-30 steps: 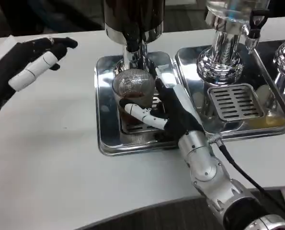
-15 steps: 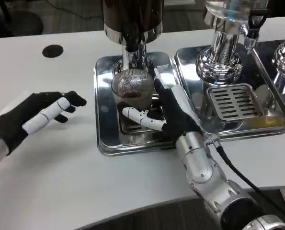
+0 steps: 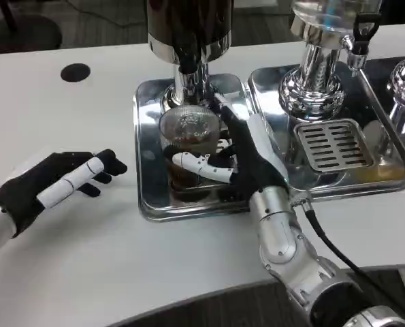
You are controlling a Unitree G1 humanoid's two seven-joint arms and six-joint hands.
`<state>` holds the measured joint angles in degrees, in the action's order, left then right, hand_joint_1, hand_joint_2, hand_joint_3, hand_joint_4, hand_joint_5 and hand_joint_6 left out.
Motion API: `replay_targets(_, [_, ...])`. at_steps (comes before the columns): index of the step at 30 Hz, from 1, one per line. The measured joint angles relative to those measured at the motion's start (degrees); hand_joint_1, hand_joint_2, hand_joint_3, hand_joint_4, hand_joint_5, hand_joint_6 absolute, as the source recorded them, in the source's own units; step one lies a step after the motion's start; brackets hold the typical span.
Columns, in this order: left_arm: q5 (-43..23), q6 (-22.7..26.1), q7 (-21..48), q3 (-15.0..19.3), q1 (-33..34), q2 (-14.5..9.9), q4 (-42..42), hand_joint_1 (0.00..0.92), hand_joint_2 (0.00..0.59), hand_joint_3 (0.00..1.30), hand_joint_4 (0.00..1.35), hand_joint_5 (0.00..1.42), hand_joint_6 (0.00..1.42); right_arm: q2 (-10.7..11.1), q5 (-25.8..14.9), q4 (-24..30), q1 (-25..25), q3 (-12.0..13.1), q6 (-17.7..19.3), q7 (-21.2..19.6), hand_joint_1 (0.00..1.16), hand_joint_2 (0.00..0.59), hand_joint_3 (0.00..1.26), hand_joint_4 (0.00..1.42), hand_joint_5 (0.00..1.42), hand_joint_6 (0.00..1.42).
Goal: Grasp the cup under the faucet to collect the drink, then remove the cup.
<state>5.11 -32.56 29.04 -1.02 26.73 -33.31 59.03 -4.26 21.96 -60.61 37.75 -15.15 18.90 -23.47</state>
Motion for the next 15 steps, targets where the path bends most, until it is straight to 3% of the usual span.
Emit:
replay_targets(12, [-0.1, 0.0, 0.6, 0.1, 0.4, 0.0, 0.7, 0.0, 0.165, 0.43, 0.33, 0.32, 0.4, 0.0, 1.3, -0.2, 0.0, -1.5, 0.6, -1.0, 0.71, 0.157, 0.27, 0.29, 0.5, 0.88])
replay_targets(15, [-0.1, 0.0, 0.6, 0.1, 0.4, 0.0, 0.7, 0.0, 0.168, 0.43, 0.33, 0.32, 0.4, 0.0, 1.8, -0.3, 0.0, -1.9, 0.6, -1.9, 0.71, 0.157, 0.32, 0.37, 0.58, 0.98])
